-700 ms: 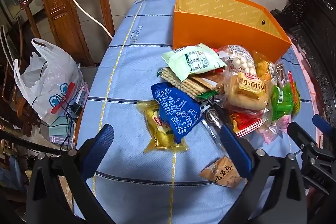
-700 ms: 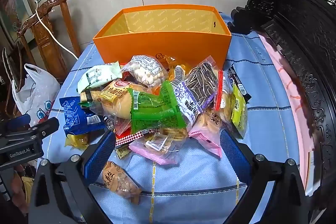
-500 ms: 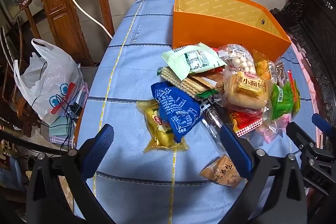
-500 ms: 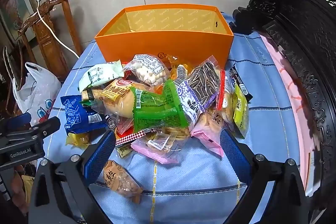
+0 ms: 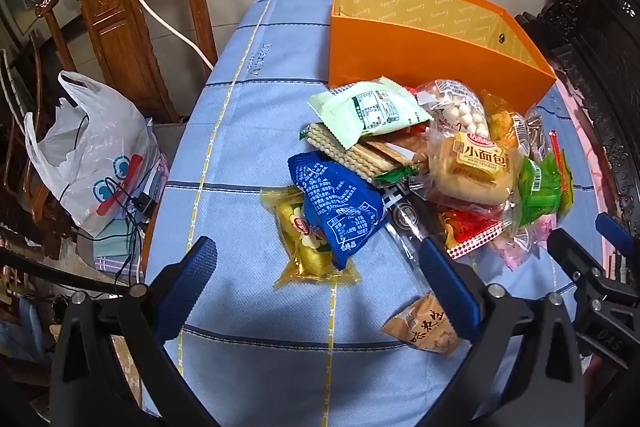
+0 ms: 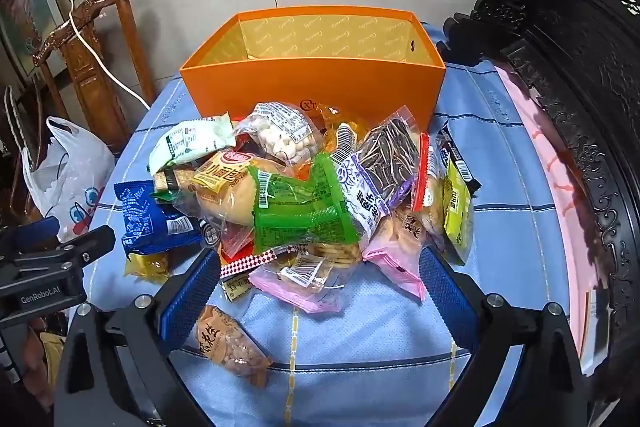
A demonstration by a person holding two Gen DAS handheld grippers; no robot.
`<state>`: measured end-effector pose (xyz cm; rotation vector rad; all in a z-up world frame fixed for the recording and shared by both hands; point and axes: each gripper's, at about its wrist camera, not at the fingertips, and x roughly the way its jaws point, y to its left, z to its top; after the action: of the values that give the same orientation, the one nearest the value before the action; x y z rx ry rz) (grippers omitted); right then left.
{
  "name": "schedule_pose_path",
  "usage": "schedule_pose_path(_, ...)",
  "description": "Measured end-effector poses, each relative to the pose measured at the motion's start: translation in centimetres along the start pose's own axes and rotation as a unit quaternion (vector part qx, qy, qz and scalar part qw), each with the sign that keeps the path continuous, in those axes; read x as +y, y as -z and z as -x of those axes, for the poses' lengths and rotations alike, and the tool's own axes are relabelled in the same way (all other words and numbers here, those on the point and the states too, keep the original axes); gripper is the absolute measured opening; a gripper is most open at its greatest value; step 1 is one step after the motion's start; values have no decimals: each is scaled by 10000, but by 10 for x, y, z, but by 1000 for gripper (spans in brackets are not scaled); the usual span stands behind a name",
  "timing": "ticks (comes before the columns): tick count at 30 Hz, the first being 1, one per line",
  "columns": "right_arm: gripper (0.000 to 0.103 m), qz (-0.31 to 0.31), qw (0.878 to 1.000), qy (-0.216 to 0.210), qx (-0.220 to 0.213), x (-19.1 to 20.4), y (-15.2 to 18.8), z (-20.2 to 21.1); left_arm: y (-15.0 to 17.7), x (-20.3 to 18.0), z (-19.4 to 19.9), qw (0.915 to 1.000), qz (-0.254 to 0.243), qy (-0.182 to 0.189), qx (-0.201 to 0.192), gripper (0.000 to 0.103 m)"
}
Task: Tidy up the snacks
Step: 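Move both tools toward the snack pile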
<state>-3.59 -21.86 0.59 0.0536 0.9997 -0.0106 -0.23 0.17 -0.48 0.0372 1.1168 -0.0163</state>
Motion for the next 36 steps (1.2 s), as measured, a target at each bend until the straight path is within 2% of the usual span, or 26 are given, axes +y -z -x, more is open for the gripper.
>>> schedule_pose_path(22, 99, -393, 9992, -82, 75, -27, 2, -8, -2, -9, -13, 9998, -98, -63, 136, 99)
schedule_pose_path(25, 99, -462, 9988, -47, 122, -35, 3, -11, -2, -12, -15, 9999, -127, 2, 116, 99)
schedule_pose_path(29, 99, -517, 9985, 33, 160, -47, 5, -15, -4, -15, -18, 9990, -338, 297, -12, 99)
schedule_pose_path(33, 99, -516, 9984, 104, 203, -57, 10, -21, -6, -16, -26, 9981, -592, 193, 26, 99)
schedule_pose_path(36, 99, -535, 9983, 50, 241, -58, 10, -25, -11, -13, -35, 9979, -579, 236, 174, 99)
